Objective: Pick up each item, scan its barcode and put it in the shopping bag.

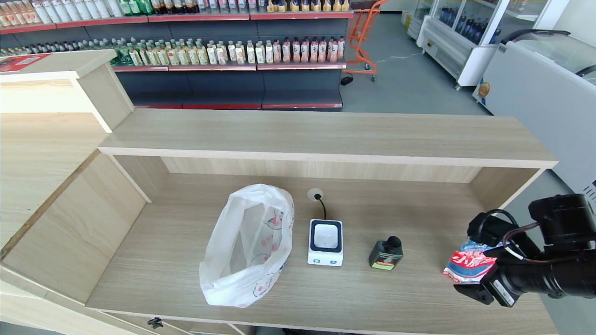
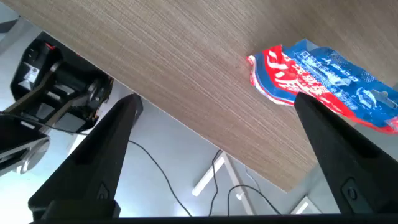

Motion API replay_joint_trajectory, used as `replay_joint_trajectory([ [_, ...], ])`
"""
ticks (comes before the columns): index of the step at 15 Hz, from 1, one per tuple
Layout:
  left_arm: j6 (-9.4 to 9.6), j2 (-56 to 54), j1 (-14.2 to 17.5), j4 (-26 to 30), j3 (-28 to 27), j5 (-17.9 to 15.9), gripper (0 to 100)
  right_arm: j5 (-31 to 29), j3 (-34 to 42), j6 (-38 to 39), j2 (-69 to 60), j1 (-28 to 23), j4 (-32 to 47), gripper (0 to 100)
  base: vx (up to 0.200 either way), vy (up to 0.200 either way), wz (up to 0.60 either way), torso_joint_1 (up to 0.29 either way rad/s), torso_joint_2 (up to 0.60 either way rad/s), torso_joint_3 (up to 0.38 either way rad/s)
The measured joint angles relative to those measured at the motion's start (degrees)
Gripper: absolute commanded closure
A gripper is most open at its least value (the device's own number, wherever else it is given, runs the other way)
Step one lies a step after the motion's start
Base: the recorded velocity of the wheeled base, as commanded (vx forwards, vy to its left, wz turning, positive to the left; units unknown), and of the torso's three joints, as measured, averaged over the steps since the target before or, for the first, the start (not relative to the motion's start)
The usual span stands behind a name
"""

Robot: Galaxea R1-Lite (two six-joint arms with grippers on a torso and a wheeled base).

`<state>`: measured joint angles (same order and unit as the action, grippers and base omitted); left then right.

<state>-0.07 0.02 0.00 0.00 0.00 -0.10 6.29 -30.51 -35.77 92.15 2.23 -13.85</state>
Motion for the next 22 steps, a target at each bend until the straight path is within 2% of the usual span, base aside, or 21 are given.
replay_joint_trajectory([
  [2, 0.0, 0.0, 0.0, 0.0, 0.0, 0.0, 0, 1.94, -0.62, -0.82, 5.86, 0.0, -5.11, 0, 0.0, 0.0, 0.0, 0.0, 0.0, 0.0],
  [7, 0.0, 0.0, 0.0, 0.02, 0.0, 0.0, 0, 8.33, -2.23, -2.96, 15.52, 2.72, -10.45, 0, 0.0, 0.0, 0.0, 0.0, 0.0, 0.0],
  [10, 0.0, 0.0, 0.0, 0.0, 0.0, 0.0, 0, 8.53, -3.16, -4.63, 21.11, 4.07, -17.98, 0, 0.0, 0.0, 0.0, 0.0, 0.0, 0.0],
  [22, 0.0, 0.0, 0.0, 0.0, 0.0, 0.0, 0, 8.84, -17.01, -5.67, 36.1, 12.02, -24.14, 0, 0.0, 0.0, 0.0, 0.0, 0.0, 0.0],
])
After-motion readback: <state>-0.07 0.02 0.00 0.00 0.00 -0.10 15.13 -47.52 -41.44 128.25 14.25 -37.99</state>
